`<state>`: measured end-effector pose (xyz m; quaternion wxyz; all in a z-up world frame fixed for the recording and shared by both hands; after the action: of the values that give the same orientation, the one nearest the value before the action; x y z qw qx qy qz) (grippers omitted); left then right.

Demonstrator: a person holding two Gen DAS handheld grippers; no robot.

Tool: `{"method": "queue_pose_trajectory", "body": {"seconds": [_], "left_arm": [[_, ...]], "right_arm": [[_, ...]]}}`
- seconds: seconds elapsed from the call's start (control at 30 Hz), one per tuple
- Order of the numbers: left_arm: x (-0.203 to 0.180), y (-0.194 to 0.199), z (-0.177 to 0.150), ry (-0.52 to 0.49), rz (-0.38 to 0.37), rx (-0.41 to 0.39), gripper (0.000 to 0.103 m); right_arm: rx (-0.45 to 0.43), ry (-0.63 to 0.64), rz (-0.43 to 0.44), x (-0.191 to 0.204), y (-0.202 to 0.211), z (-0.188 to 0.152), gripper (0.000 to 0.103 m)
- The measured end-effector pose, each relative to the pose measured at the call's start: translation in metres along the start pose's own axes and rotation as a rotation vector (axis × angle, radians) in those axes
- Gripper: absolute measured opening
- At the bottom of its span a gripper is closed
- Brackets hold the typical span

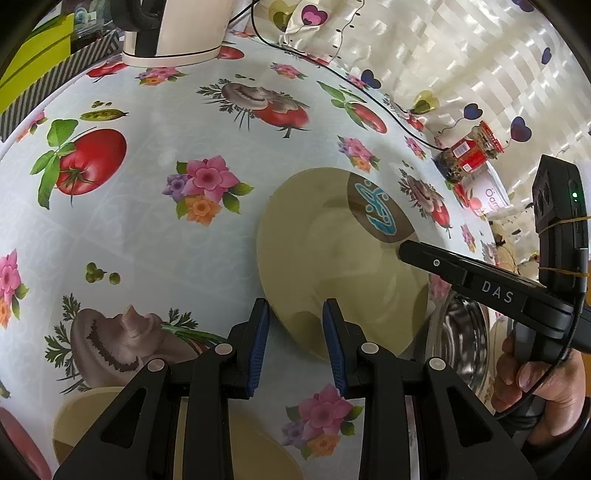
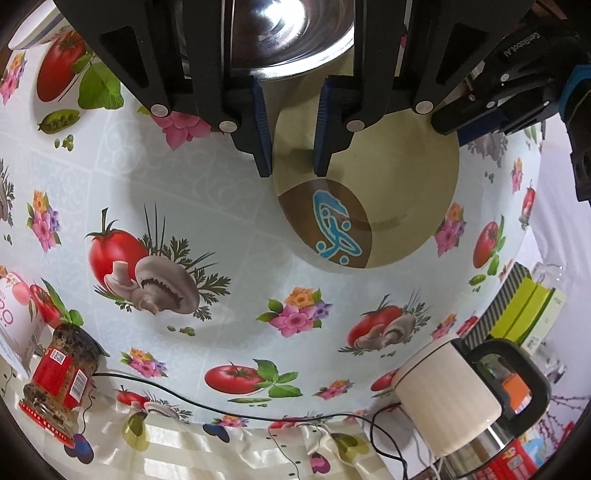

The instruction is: Organize plates and bowls

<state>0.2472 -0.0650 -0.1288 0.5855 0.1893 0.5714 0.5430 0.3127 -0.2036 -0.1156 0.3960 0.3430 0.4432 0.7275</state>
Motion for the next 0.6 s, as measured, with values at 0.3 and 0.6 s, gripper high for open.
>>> {"method": "queue_pose_trajectory", "body": {"seconds": [0.3, 0.6], "left_arm": [[0.004, 0.007, 0.006, 0.012, 0.007, -0.045, 0.029], [0.009, 0.015, 0.011, 0.015, 0.008, -0.066, 0.029]], "right_arm": [[-0.006, -0.004, 0.001, 0.0, -0.002, 0.002, 0.022], [-0.018, 0.004, 0.012, 0.008, 0.0, 0.007, 0.022]]}}
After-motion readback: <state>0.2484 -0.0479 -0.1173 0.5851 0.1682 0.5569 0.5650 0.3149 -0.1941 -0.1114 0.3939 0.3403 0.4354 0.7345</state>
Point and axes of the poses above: each gripper's, at about its wrist camera, not at the fingertips, and y roughly against the way its jaws point, x to its left, z to its top, the point moved 9 cm from there along -y, roughly the way its jaws point, and after that the axes turned 10 degrees about y, right-handed, at the moved point
